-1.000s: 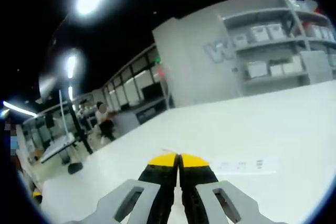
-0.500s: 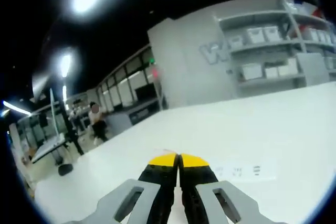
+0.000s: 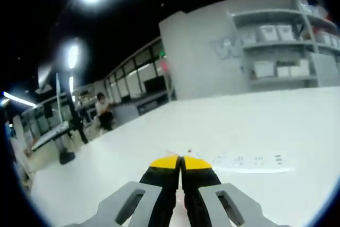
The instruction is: Open the resealable bag by pulling the two sides of the seal apart until the entire bag opening is separated and visibly accessible.
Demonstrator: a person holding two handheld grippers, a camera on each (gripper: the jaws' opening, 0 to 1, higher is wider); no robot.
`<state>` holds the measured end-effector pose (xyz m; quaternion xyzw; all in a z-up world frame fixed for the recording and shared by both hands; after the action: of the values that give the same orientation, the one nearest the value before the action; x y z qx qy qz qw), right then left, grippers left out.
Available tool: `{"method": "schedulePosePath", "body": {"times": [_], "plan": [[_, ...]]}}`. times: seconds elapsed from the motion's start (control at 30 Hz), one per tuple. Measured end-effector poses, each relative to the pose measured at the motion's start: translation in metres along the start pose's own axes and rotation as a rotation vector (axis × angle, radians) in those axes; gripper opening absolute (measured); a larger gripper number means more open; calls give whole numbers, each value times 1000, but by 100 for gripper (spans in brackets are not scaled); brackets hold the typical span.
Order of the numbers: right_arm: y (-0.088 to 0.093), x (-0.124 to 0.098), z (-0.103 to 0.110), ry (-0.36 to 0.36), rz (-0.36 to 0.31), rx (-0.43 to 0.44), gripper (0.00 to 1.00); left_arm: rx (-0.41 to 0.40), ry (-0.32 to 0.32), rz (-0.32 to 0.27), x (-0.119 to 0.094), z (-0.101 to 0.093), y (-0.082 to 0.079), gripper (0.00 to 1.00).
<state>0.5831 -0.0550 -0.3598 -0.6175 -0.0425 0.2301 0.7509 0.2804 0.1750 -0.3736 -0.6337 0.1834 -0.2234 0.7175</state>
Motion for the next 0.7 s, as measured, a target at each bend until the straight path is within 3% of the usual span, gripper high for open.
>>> {"method": "schedulePosePath", "body": {"times": [0.33, 0.6, 0.7], "plan": [[22, 8, 14, -34, 39, -19, 0, 0, -11, -8, -4, 2, -1, 100], [29, 7, 21, -67, 47, -12, 5, -1, -13, -15, -5, 3, -3, 100], [31, 1, 27, -86, 42, -60, 6, 0, -16, -19, -5, 3, -4, 100]]}}
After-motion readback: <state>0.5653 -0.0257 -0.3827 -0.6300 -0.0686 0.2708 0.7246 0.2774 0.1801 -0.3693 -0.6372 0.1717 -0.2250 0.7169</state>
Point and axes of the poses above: the point that each gripper's makers call its tool centre point, and the gripper's own axes: x roughly forward along the fingers, z roughly to its left, y roughly out of its underside, the point moved 6 cm from there along -x, roughly backward along the fingers, and after that the axes turned 2 degrees about y, right-handed, at the moved point
